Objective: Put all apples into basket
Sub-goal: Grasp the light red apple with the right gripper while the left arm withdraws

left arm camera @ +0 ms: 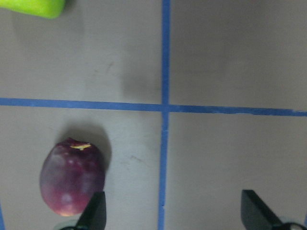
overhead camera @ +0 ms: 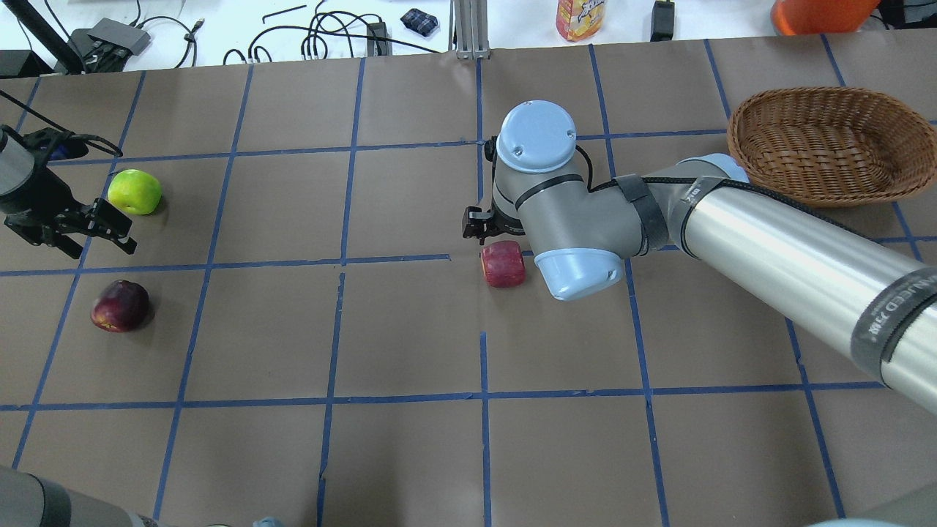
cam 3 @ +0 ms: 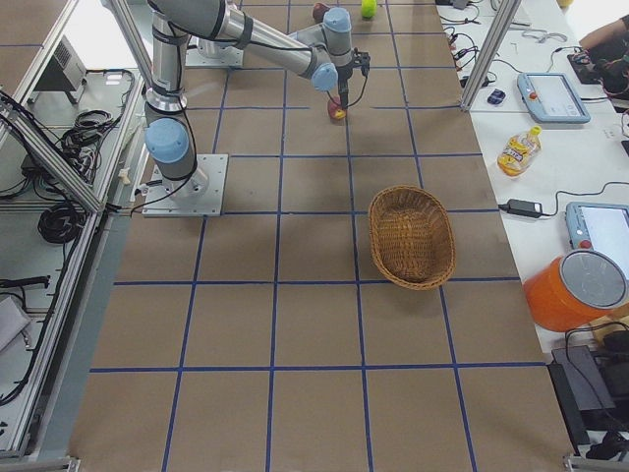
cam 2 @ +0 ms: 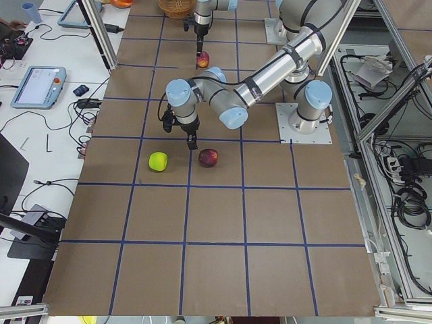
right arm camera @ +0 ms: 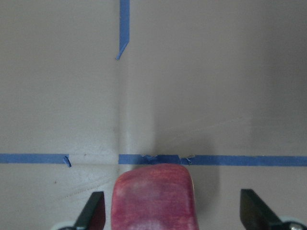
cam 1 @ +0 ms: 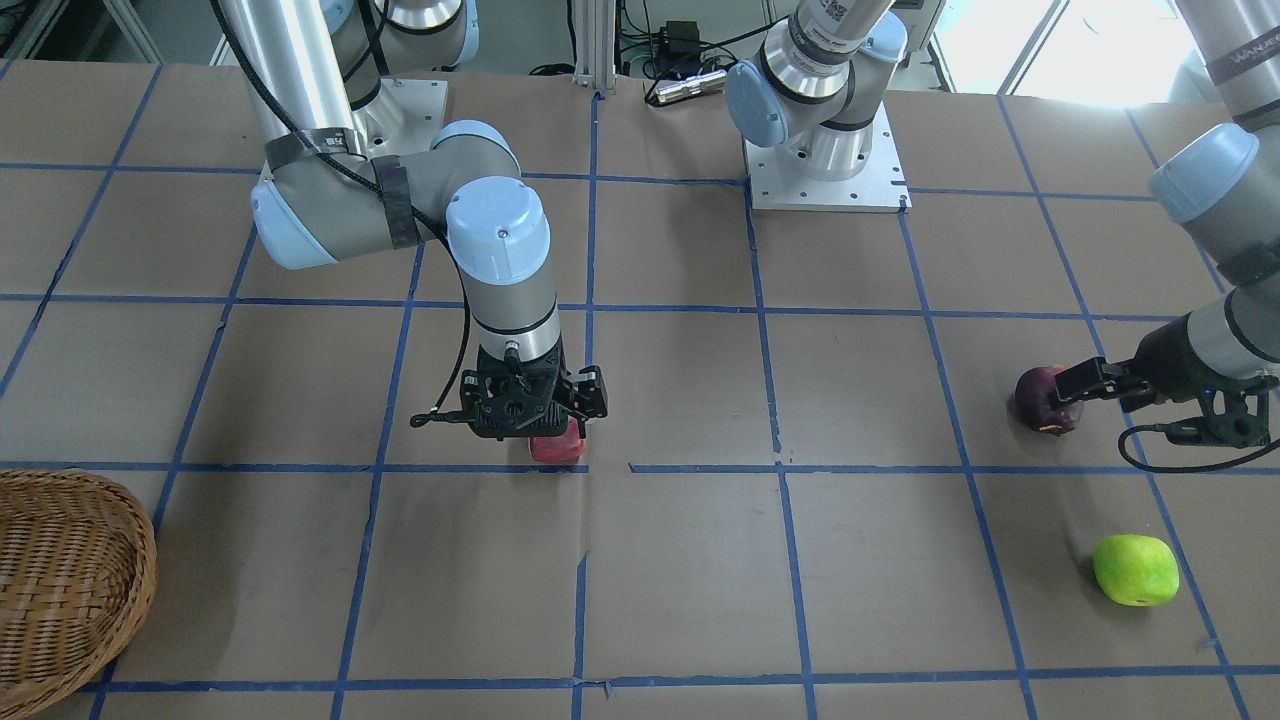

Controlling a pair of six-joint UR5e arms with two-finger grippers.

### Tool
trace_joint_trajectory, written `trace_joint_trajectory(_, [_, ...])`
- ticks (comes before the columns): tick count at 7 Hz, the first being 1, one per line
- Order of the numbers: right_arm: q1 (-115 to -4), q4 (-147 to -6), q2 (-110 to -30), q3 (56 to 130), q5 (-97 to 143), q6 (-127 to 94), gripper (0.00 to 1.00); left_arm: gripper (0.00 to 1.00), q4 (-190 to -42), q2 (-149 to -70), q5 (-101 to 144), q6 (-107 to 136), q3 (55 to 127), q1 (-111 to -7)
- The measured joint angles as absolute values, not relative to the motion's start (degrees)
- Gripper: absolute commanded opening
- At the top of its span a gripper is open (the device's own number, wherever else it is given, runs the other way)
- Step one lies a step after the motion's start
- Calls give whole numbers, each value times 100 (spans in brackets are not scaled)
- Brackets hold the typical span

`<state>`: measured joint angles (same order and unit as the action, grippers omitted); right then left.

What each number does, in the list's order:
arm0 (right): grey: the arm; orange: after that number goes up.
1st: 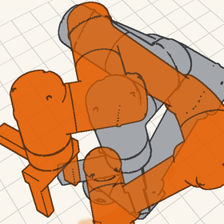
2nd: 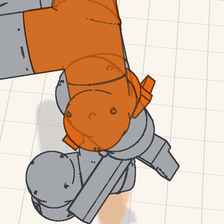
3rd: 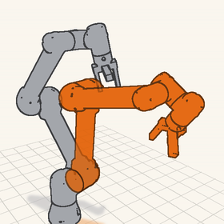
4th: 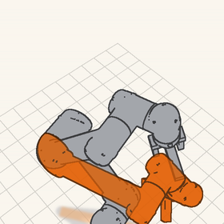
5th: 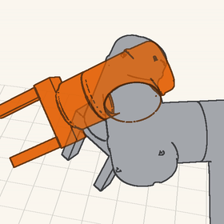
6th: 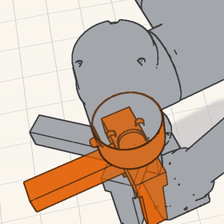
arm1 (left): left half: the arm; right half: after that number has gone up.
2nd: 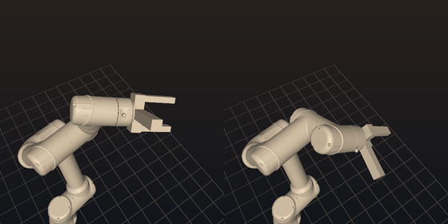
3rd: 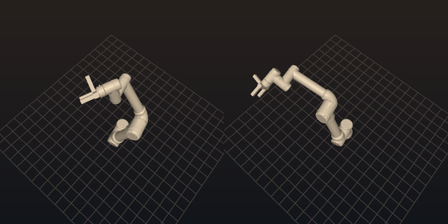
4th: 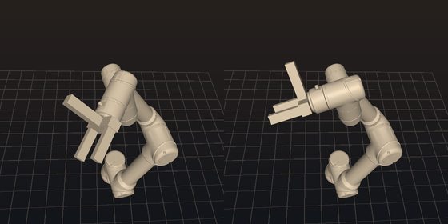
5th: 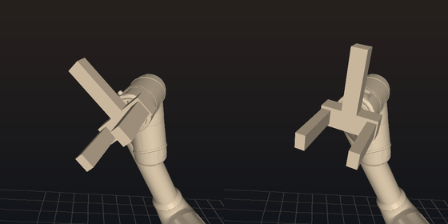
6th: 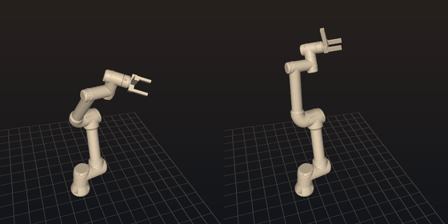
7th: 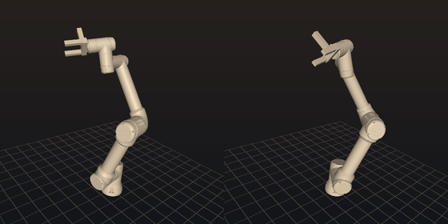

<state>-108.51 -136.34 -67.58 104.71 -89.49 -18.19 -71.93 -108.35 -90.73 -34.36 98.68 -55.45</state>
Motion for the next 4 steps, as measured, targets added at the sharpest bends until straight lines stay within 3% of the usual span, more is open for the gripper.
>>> trace_joint_trajectory(4, [-10922, -13688, -6519, 10515, -8924, -1827, 100, 100, -6463, -11050, -9094, -3671, 10422, -5243])
